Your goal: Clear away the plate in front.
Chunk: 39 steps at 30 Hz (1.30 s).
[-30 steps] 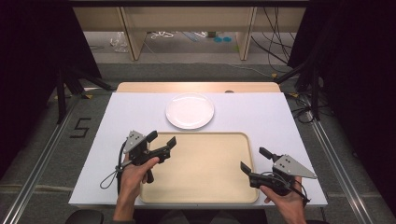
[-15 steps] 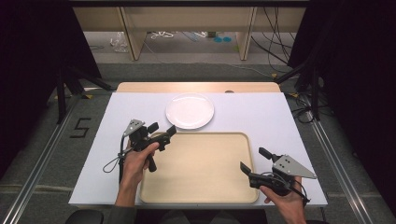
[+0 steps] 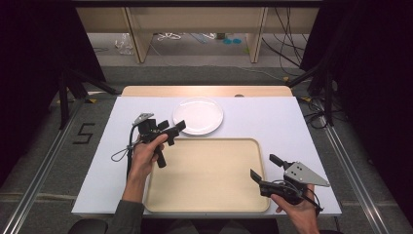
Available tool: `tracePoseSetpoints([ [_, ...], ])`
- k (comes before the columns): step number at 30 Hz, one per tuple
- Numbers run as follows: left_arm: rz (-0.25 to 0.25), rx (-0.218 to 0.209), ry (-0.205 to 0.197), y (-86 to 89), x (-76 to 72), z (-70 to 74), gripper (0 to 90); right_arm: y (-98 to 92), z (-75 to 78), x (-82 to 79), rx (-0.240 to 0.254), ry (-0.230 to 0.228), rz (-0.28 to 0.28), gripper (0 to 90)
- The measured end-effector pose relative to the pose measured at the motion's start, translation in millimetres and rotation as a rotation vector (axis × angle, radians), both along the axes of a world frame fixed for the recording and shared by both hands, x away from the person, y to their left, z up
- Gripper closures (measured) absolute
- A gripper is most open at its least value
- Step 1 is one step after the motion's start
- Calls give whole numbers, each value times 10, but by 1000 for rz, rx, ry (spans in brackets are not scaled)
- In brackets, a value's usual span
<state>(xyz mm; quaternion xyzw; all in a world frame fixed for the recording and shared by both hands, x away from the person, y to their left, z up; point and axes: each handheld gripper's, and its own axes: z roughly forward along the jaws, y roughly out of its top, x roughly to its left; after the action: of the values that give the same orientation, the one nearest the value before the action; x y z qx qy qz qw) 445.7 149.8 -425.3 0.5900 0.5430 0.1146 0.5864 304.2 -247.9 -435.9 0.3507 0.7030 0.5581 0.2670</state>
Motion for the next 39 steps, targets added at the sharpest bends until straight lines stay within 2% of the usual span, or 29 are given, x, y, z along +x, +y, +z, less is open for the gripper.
tracePoseSetpoints([
  [3, -2, -37, 47, -18, 91, 11, 170, 1, 4, 1, 4, -5, 1, 170],
  [6, -3, -49, 81, -33, 168, -3, 171, -2, 2, 3, 5, -3, 5, 170],
  [9, -18, -81, 122, -36, 243, -65, 173, -3, 3, 2, 5, -4, 6, 171],
  [13, -2, -99, 162, -23, 322, -140, 177, -10, 14, -10, -10, 8, -2, 172],
  [14, -2, -99, 162, -23, 322, -140, 178, -10, 14, -10, -10, 8, -2, 172],
  [16, -10, -107, 188, -29, 363, -188, 181, -2, 4, 0, 6, -3, 9, 173],
  [18, -5, -134, 217, -33, 399, -231, 186, -2, 5, 2, 4, -2, 10, 175],
  [25, 7, -165, 269, -9, 505, -328, 192, -8, 5, 1, -3, 7, 6, 177],
  [26, 30, -186, 278, 1, 533, -345, 193, -7, 4, 0, -2, 6, 9, 177],
  [28, 43, -200, 274, 27, 561, -361, 198, -8, 5, 0, 0, 3, 10, 178],
  [30, 52, -258, 315, 32, 581, -363, 206, -8, 6, 3, -2, 7, 8, 178],
  [31, 55, -270, 328, 41, 595, -367, 207, -5, 1, 7, 2, 4, 13, 178],
  [35, 67, -288, 357, 51, 648, -408, 212, -6, 5, 5, -2, 7, 10, 178],
  [37, 69, -274, 366, 43, 661, -428, 212, -7, 1, 5, 2, 5, 13, 179],
  [39, 66, -288, 372, 27, 679, -457, 212, -11, 4, 3, -1, 6, 10, 179],
])
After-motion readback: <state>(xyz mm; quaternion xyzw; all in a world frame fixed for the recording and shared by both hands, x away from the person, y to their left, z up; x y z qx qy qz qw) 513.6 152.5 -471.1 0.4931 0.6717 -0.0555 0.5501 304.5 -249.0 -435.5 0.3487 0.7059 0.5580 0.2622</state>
